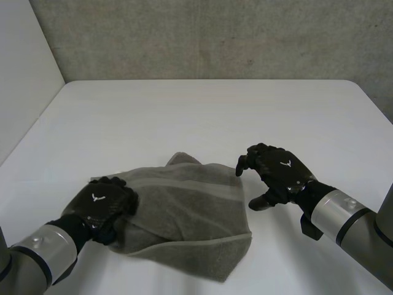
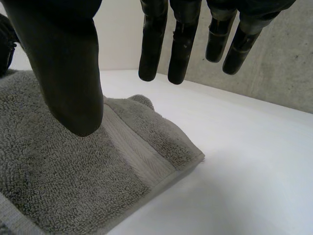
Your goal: Fold the towel.
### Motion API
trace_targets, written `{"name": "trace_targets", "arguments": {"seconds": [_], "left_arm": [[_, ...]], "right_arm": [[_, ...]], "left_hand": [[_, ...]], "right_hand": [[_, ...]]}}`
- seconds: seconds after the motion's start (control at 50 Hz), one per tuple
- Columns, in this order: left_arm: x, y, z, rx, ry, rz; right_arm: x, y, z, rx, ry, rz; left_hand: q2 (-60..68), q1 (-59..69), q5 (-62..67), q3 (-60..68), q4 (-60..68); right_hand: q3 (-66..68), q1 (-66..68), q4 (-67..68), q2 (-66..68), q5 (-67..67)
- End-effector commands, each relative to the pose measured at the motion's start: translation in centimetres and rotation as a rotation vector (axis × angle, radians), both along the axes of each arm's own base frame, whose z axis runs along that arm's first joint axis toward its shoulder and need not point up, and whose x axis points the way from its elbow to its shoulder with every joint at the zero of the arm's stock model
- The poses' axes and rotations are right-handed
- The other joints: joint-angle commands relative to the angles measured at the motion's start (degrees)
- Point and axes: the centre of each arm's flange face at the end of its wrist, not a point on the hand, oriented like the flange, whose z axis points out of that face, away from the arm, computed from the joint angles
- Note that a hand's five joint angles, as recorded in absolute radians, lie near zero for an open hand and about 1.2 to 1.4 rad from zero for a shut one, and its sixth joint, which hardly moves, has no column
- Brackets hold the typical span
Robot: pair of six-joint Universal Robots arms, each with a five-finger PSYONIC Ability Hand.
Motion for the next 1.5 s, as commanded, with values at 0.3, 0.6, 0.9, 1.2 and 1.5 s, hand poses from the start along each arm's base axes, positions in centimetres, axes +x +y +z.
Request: {"name": "trace_targets", "arguments": {"seconds": [0.3,0.6,0.9,1.2,1.5], "left_arm": [[-0.8,-2.4,0.1,-0.066,0.009,0.025],[-1.6,-4.3,-2.4,0.005,-0.016,0.015],[-3.7,-6.0,-2.4,-0.029,-0.01,-0.035],[-7.8,-11.3,1.1,-0.22,0.08,-0.068],[-8.1,-11.7,-0.8,-0.179,0.036,-0.025]], "right_arm": [[0.8,0.9,-0.3,-0.065,0.064,0.108],[4.6,1.4,-4.2,0.049,0.159,0.28],[7.1,-0.2,-5.0,0.017,0.162,0.299],[5.0,-6.4,0.5,-0.281,0.155,-0.094],[4.1,-7.1,-0.1,-0.26,0.175,-0.139]], "left_hand": [[-16.9,-16.7,-17.1,-2.5,-2.9],[-22.1,-21.9,-22.3,-2.5,-2.9],[30.1,30.2,29.8,-2.5,-2.9],[30.1,30.2,29.8,-2.5,-2.9],[-39.9,-39.8,-40.2,-2.5,-2.9]], "right_hand": [[-0.4,-3.9,-3.4,-5.5,-2.1],[-0.4,-16.9,-3.4,-18.4,-15.0],[-0.4,43.6,-3.4,42.1,45.5],[-0.4,43.6,-3.4,42.1,45.5],[-0.4,-26.4,-3.4,-27.9,-24.5]]}}
